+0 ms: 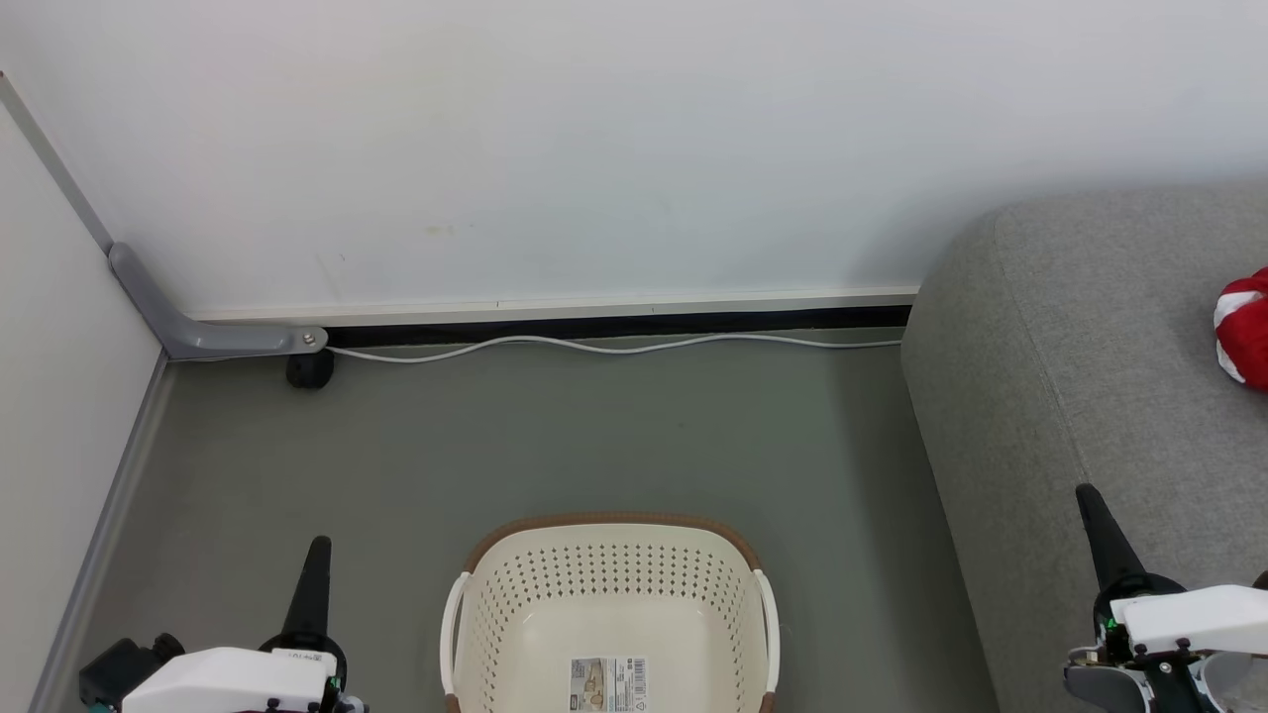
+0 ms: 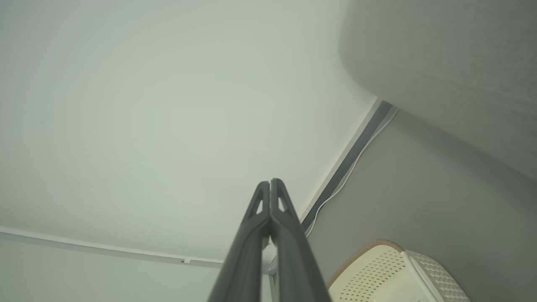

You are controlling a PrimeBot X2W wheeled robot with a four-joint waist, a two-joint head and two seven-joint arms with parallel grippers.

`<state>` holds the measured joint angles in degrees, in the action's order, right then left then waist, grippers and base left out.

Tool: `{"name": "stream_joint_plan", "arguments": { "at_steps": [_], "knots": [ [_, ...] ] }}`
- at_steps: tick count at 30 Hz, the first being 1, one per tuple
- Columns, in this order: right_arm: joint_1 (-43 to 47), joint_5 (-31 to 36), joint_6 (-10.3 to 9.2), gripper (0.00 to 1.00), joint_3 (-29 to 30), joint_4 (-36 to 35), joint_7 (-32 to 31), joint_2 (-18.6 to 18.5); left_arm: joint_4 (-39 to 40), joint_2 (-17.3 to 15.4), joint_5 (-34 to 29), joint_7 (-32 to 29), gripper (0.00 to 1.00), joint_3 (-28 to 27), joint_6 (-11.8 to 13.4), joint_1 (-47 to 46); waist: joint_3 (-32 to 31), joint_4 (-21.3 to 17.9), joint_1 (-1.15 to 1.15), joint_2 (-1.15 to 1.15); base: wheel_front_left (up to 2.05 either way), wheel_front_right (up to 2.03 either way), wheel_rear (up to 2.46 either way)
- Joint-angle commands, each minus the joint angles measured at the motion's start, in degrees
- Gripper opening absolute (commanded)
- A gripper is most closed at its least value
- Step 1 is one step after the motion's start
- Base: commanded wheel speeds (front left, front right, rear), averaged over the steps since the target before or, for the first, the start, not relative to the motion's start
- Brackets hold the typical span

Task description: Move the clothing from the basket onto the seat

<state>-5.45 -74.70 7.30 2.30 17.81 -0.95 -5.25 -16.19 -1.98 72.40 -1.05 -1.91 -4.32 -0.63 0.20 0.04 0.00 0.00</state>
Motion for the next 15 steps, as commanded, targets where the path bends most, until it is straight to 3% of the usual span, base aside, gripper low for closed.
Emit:
{"name": "stream_joint_plan", "arguments": {
  "at_steps": [1,15],
  "knots": [
    [-1.08,-1.54,0.15,0.0,-0.19,-1.87,-0.58,-0.37,1.67,-0.73,1.84,-0.36,0.0,-1.78,-0.75,-3.18,0.0,0.0,0.0,0.0,0.0,0.0,0.0],
    [-0.92,-8.91,0.17,0.0,1.87,-2.76,-2.89,0.89,1.88,-0.81,10.15,-2.72,0.0,-3.1,-1.87,-4.29,-0.01,-0.02,0.0,0.0,0.0,0.0,0.0]
  ]
}}
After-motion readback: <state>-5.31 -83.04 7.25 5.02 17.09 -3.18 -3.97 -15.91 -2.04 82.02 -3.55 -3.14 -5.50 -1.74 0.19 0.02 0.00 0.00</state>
